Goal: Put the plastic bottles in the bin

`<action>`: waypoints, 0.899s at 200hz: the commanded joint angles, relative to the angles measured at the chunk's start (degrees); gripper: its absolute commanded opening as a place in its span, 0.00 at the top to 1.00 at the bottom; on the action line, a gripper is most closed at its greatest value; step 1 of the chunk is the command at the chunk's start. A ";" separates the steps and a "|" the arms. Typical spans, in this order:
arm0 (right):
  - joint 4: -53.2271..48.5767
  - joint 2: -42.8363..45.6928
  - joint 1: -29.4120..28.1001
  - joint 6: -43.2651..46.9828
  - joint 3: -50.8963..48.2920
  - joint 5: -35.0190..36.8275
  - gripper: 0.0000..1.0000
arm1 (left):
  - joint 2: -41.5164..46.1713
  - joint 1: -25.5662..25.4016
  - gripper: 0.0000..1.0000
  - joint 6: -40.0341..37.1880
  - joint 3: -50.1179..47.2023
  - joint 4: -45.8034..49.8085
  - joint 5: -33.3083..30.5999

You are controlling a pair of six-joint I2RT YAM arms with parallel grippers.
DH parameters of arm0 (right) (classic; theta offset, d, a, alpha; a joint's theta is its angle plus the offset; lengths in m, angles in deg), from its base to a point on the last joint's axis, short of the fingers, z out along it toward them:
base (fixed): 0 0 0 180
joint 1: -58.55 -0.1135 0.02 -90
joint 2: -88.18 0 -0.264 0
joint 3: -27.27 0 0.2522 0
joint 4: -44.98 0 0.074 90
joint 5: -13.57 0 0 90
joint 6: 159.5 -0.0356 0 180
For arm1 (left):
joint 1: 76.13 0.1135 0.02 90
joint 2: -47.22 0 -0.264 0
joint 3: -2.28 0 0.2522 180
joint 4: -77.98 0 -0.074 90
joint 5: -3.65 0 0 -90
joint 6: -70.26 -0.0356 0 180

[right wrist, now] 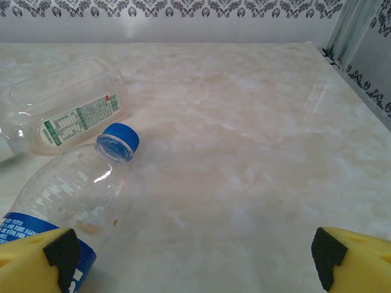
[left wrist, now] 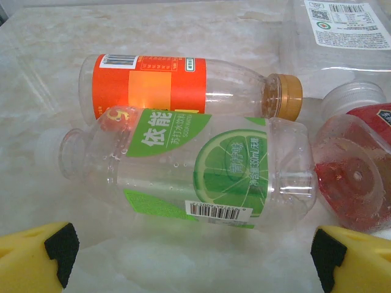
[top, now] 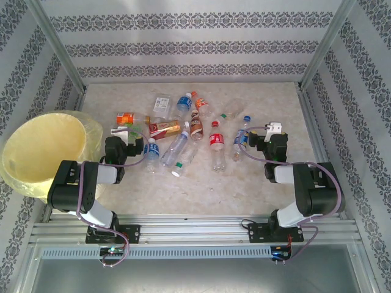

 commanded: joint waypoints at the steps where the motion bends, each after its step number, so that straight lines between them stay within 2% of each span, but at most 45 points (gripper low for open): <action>1: 1.44 0.50 -0.57 -0.11 -0.05 -0.92 0.02 | 0.13 0.82 0.01 -0.11 0.97 -0.04 0.99; 180: 1.13 0.58 -0.04 -0.24 0.04 -2.22 0.02 | 0.13 0.80 0.01 -0.19 0.94 -0.24 0.82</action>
